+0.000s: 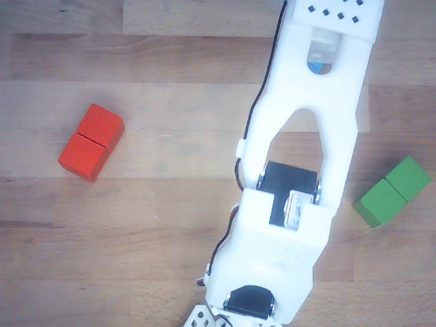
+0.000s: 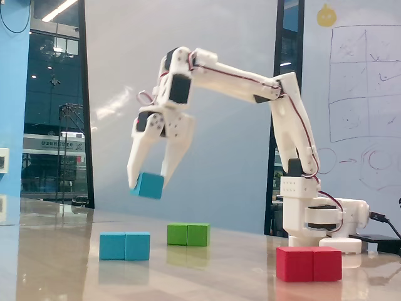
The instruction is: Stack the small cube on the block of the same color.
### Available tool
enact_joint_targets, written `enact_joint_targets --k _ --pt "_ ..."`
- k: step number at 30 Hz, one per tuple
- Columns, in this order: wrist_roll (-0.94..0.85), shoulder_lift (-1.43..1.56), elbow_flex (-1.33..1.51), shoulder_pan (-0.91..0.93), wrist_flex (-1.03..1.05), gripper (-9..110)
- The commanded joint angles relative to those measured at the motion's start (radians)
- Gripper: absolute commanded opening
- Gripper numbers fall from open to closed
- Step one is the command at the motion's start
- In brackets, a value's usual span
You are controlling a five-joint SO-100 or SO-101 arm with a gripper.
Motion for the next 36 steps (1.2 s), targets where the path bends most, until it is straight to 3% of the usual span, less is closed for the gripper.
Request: enact_joint_targets --k 1,15,36 --pt "-0.008 -0.035 -0.146 0.009 0.002 11" --pt "-0.006 -0.156 -0.167 0.026 -0.106 11" --pt "-0.006 -0.190 -0.156 0.052 -0.107 11"
